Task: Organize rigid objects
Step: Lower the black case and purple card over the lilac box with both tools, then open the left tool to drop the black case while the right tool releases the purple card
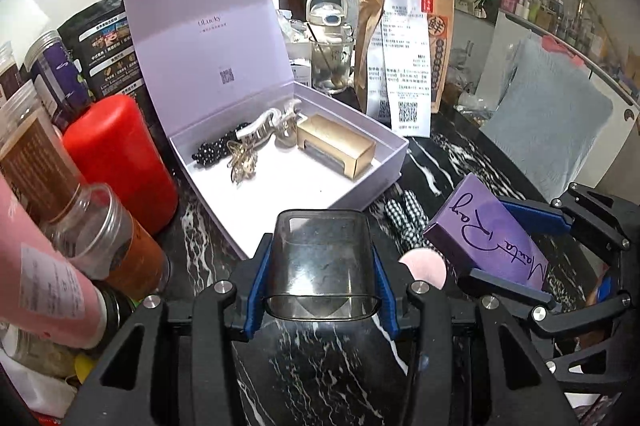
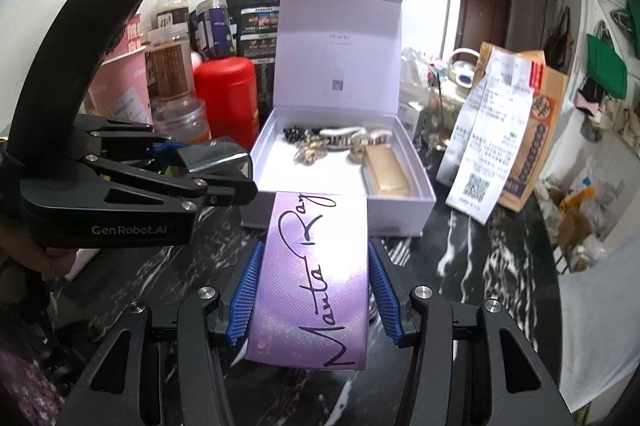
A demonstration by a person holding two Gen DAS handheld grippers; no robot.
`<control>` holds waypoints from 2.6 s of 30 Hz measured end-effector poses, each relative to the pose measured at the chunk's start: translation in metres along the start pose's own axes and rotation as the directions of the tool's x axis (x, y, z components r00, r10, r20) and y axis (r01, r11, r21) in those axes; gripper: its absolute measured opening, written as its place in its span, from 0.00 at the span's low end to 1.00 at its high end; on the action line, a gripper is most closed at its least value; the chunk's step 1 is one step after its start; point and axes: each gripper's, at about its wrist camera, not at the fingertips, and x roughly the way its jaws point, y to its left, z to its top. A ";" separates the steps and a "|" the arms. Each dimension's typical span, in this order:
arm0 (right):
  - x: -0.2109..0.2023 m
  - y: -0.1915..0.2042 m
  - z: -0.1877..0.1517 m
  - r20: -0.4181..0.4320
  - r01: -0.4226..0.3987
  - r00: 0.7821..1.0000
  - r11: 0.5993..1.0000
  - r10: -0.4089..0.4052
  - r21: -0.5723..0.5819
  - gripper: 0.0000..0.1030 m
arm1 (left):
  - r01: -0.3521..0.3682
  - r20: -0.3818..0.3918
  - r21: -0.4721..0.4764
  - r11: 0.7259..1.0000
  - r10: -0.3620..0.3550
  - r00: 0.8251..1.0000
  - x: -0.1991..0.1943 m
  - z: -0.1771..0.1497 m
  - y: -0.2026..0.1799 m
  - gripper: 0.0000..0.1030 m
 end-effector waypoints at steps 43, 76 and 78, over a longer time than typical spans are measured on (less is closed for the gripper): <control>0.077 -0.060 0.127 0.107 0.053 0.993 0.999 -0.054 0.011 0.50 | -0.078 0.082 -0.119 0.990 0.088 0.993 0.069 0.114 0.072 0.43; 0.186 -0.086 0.099 -0.165 -0.023 0.985 0.994 0.041 0.108 0.50 | -0.073 -0.197 -0.051 0.996 0.061 0.978 0.187 0.094 0.067 0.43; 0.191 -0.088 0.097 -0.177 -0.032 0.983 0.993 0.052 0.114 0.50 | -0.078 -0.202 -0.044 0.996 0.068 0.977 0.189 0.094 0.066 0.43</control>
